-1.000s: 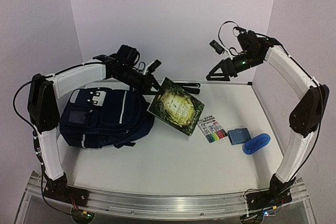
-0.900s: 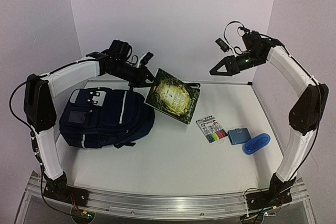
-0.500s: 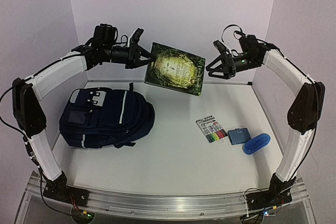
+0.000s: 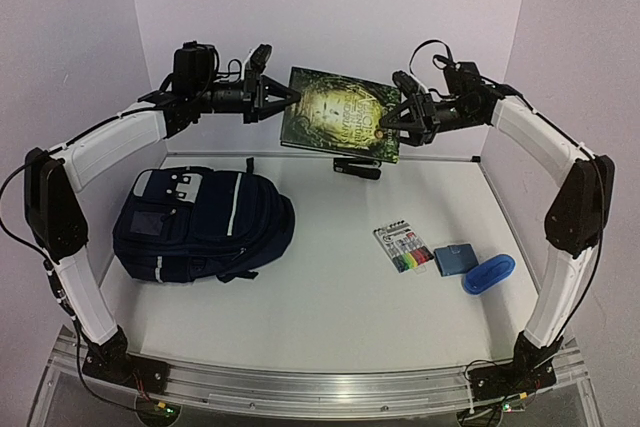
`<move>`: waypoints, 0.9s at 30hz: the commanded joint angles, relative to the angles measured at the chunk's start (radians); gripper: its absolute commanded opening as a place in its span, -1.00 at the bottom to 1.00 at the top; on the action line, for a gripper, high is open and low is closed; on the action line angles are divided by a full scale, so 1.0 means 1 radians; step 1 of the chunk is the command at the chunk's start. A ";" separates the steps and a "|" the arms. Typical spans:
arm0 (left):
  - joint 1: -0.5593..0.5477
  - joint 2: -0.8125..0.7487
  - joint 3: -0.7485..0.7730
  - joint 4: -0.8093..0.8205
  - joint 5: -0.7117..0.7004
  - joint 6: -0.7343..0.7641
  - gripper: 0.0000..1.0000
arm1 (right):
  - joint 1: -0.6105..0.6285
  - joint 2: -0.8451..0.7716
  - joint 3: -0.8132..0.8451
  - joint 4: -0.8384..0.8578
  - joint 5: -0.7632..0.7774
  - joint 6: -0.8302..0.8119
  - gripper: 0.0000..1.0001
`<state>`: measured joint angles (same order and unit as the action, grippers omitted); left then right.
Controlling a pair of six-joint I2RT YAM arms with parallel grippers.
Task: Pack the student bag
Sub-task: Pick up the book from the center of the board, then place the book in the student bag.
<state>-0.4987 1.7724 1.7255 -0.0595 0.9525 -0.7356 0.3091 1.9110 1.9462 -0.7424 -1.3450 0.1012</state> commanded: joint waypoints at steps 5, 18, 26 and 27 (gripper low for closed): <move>0.000 -0.030 -0.008 0.138 0.017 -0.042 -1.00 | 0.006 -0.026 0.045 0.093 -0.060 0.127 -0.54; 0.001 -0.066 0.004 -0.473 -0.539 0.331 0.44 | -0.060 -0.112 -0.147 0.140 0.150 0.194 -1.00; -0.052 0.140 0.175 -0.904 -0.904 0.422 0.48 | -0.076 -0.170 -0.363 0.135 0.343 0.122 -1.00; -0.072 0.170 0.193 -0.931 -0.936 0.434 0.47 | -0.076 -0.170 -0.374 0.135 0.352 0.112 -1.00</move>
<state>-0.5083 1.8438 1.8254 -0.7546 0.2578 -0.3922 0.2189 1.8245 1.5974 -0.6642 -1.0332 0.2703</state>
